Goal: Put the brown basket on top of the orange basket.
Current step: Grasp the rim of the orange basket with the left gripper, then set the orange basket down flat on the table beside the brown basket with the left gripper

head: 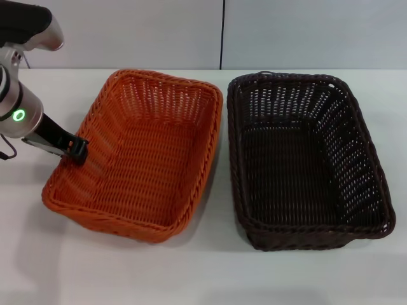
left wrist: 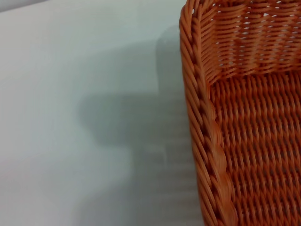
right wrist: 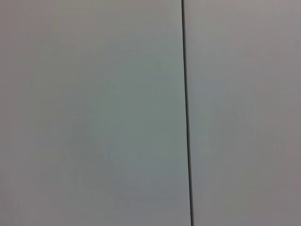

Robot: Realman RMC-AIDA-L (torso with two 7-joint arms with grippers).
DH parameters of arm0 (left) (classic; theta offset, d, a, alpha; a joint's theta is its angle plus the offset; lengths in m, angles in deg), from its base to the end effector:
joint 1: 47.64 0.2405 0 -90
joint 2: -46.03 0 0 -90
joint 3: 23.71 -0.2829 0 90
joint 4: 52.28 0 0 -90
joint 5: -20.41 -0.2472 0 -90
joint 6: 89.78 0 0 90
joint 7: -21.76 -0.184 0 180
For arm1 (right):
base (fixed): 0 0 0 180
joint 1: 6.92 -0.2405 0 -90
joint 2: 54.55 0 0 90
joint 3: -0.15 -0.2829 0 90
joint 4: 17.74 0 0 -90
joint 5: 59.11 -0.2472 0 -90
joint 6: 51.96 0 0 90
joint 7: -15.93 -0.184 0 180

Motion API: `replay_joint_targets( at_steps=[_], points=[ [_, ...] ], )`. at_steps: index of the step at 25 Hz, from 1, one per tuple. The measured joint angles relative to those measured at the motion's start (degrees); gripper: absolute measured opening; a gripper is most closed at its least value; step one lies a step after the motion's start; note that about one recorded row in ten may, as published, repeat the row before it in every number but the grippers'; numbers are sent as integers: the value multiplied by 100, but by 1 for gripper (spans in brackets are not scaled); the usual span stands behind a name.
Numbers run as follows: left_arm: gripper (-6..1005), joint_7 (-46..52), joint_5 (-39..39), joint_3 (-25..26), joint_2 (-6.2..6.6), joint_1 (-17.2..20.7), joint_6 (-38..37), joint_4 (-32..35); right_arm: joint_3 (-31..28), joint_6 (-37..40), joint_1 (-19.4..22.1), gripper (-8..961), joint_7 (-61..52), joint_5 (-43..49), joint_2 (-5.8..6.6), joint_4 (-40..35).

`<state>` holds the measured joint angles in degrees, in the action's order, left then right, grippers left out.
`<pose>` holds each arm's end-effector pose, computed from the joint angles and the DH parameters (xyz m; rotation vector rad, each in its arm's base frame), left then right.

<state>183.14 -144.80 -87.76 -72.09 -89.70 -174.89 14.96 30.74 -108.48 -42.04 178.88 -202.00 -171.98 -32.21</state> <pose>-0.2523 0.4658 0.0122 -2.0991 -1.3063 0.4596 0.3712 0.4865 0.0840 -1.3156 0.4853 0.6825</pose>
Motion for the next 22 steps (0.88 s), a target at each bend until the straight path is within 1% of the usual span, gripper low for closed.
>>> replay_joint_targets(
  at_steps=[1,3,5,7,8,10,11,12,14,17,18,19,22],
  points=[
    [285,-9,0,-18,0,0,6,6,0,0,-2,672,0,-1,0,0],
    [254,-49,-22,-415,7,88,50,275,-1,0,-2,672,0,-1,1,-1],
    [223,-49,-22,-415,7,88,50,275,-1,0,-3,671,0,-1,1,-2],
    [207,-255,-34,-682,27,146,53,563,0,0,-4,671,0,-8,1,-3],
    [207,-412,-33,-710,35,147,49,637,0,0,-4,670,0,-8,1,-3],
    [207,-583,-33,-708,46,147,44,696,0,-24,-4,670,0,-8,2,-3],
    [206,-891,-36,-631,64,106,34,786,0,-51,-3,670,0,-8,2,1],
    [206,-891,-36,-631,64,106,34,786,0,-85,-3,670,0,-7,2,10],
    [206,-1299,-40,-564,76,-3,-48,842,6,-160,-3,669,0,4,2,38],
    [206,-1299,-40,-564,76,-3,-48,842,7,-198,11,668,0,18,2,39],
    [206,-1807,-39,-528,86,-166,-264,847,8,-212,21,668,0,23,2,38],
    [205,-2100,-33,-517,59,-244,-367,842,9,-225,34,668,0,29,2,36],
    [205,-2100,-33,-517,59,-244,-367,842,9,-229,37,667,0,32,2,36]
  ],
)
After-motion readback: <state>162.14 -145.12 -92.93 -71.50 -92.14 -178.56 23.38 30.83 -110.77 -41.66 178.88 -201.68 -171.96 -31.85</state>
